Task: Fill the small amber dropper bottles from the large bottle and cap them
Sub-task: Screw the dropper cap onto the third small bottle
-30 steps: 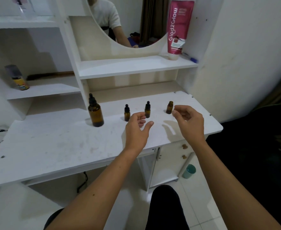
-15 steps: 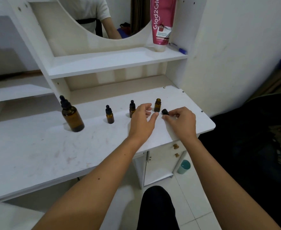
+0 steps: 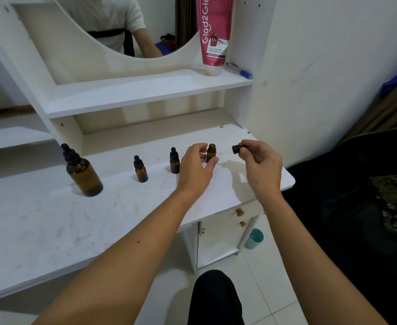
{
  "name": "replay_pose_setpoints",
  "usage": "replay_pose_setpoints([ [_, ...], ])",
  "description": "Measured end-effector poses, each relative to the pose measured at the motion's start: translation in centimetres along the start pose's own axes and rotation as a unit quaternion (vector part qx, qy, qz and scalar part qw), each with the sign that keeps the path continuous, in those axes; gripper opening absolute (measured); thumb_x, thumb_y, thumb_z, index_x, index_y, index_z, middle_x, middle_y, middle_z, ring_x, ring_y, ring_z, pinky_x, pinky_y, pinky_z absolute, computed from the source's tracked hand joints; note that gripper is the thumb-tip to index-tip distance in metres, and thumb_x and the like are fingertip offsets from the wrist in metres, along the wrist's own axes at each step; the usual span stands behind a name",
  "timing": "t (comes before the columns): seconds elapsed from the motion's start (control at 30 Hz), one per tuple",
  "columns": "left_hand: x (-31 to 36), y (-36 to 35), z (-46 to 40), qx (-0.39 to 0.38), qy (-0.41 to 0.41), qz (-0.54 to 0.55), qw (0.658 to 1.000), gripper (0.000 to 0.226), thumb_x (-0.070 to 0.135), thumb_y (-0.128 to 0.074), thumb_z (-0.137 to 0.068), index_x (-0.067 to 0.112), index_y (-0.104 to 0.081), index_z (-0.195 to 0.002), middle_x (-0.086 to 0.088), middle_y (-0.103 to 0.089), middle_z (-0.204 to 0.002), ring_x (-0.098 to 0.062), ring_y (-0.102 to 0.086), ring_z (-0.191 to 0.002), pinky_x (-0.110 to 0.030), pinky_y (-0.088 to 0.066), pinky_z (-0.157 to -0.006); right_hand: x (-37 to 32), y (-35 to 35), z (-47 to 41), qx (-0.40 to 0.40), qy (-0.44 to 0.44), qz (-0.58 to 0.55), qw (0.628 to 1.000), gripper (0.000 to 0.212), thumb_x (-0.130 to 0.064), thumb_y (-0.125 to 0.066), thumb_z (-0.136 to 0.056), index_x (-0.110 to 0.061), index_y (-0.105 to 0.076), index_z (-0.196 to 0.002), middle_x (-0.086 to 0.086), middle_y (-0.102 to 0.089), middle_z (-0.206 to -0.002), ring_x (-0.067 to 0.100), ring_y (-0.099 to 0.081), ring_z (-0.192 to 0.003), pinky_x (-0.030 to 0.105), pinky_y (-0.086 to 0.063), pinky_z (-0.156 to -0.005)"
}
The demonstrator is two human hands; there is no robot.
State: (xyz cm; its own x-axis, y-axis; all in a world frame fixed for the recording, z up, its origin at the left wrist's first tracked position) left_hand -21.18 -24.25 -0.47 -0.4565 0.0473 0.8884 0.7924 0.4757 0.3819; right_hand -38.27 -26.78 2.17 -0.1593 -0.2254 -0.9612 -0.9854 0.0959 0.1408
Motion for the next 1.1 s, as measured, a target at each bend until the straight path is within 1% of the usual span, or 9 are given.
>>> replay_pose_setpoints([
  [0.1,-0.2,0.0,-0.3,0.005,-0.006,-0.008,1.0,0.036,0.024,-0.073,-0.096,0.015,-0.062,-0.13,0.004,-0.066,-0.122,-0.008,-0.065,-0.103,-0.028,-0.057,-0.096,-1.2,-0.5,-0.8,-0.01,0.041,-0.02,0.999,0.021,-0.003,-0.066,-0.1,-0.016,-0.076,-0.113,-0.007,-0.081,-0.101,0.007,-0.077,-0.101,0.021,-0.058,-0.096],
  [0.27,-0.4,-0.1,-0.3,0.007,-0.015,-0.006,1.0,0.028,0.022,-0.072,-0.097,0.014,-0.066,-0.124,0.006,-0.069,-0.115,-0.007,-0.067,-0.101,-0.024,-0.056,-0.094,-2.5,-1.8,-1.8,-0.037,0.101,0.031,0.994,0.02,-0.004,-0.066,-0.1,-0.014,-0.076,-0.114,-0.007,-0.081,-0.1,0.004,-0.076,-0.097,0.012,-0.054,-0.085],
  [0.33,-0.5,0.0,-0.3,0.008,-0.016,-0.003,1.0,0.028,0.021,-0.072,-0.097,0.014,-0.067,-0.123,0.005,-0.069,-0.115,-0.006,-0.067,-0.101,-0.022,-0.056,-0.094,-2.7,-2.4,-2.0,-0.049,0.132,0.066,0.988,0.021,-0.002,-0.066,-0.1,-0.014,-0.076,-0.113,-0.008,-0.08,-0.097,0.005,-0.076,-0.095,0.014,-0.055,-0.085],
  [0.43,-0.8,0.1,-0.4,0.007,-0.016,0.006,1.0,0.027,0.019,-0.071,-0.097,0.013,-0.067,-0.123,0.005,-0.07,-0.115,-0.006,-0.068,-0.101,-0.025,-0.057,-0.095,-2.6,-3.0,-2.1,-0.064,0.204,0.113,0.97,0.024,0.002,-0.065,-0.098,-0.012,-0.076,-0.114,-0.004,-0.08,-0.096,0.007,-0.076,-0.093,0.019,-0.058,-0.087],
  [0.53,-0.8,0.1,-0.5,0.005,-0.015,0.015,1.0,0.025,0.018,-0.071,-0.098,0.012,-0.067,-0.122,0.004,-0.071,-0.114,-0.007,-0.069,-0.101,-0.027,-0.057,-0.095,-3.0,-3.4,-2.7,-0.092,0.242,0.144,0.955,0.024,0.003,-0.066,-0.097,-0.01,-0.077,-0.115,0.0,-0.08,-0.098,0.009,-0.077,-0.092,0.021,-0.059,-0.089],
  [0.63,-0.9,0.1,-0.5,0.004,-0.016,0.016,1.0,0.022,0.016,-0.07,-0.098,0.015,-0.067,-0.12,0.005,-0.071,-0.113,-0.006,-0.069,-0.1,-0.027,-0.057,-0.095,-3.2,-3.9,-3.2,-0.132,0.23,0.162,0.95,0.024,0.001,-0.069,-0.096,-0.011,-0.077,-0.115,-0.002,-0.079,-0.102,0.006,-0.076,-0.093,0.019,-0.059,-0.092],
  [0.73,-1.2,0.1,-0.5,0.001,-0.021,0.021,1.0,0.018,0.016,-0.069,-0.099,0.016,-0.068,-0.117,0.007,-0.072,-0.109,-0.005,-0.069,-0.1,-0.029,-0.058,-0.095,-2.7,-4.4,-3.2,-0.161,0.209,0.167,0.95,0.025,-0.001,-0.072,-0.094,-0.012,-0.077,-0.116,-0.005,-0.078,-0.099,0.002,-0.074,-0.092,0.013,-0.056,-0.091],
  [0.97,-1.5,0.0,-0.6,-0.007,-0.026,0.014,1.0,0.021,0.014,-0.068,-0.099,0.014,-0.067,-0.119,0.005,-0.072,-0.11,-0.007,-0.07,-0.101,-0.033,-0.058,-0.095,-1.7,-4.7,-3.1,-0.146,0.186,0.169,0.957,0.019,-0.01,-0.078,-0.093,-0.015,-0.077,-0.111,-0.007,-0.077,-0.096,0.003,-0.073,-0.087,0.006,-0.052,-0.084],
  [1.1,-1.4,0.1,-0.5,-0.008,-0.024,0.023,0.999,0.018,0.015,-0.068,-0.099,0.016,-0.068,-0.117,0.007,-0.072,-0.108,-0.006,-0.069,-0.101,-0.033,-0.058,-0.095,-1.3,-4.5,-2.9,-0.137,0.142,0.138,0.97,0.028,-0.017,-0.077,-0.095,-0.016,-0.075,-0.123,-0.006,-0.078,-0.105,0.001,-0.073,-0.094,0.004,-0.05,-0.086],
])
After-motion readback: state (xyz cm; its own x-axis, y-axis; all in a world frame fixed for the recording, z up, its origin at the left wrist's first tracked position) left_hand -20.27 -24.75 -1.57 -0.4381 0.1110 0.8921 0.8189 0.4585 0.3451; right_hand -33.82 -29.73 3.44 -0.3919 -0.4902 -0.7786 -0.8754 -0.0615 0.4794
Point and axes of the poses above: each hand's wrist, its own z-axis away from the middle knuckle, its own y-axis out of the back of the hand, x = y × z, the point moved 2 cm from there along -z, towards the middle knuckle
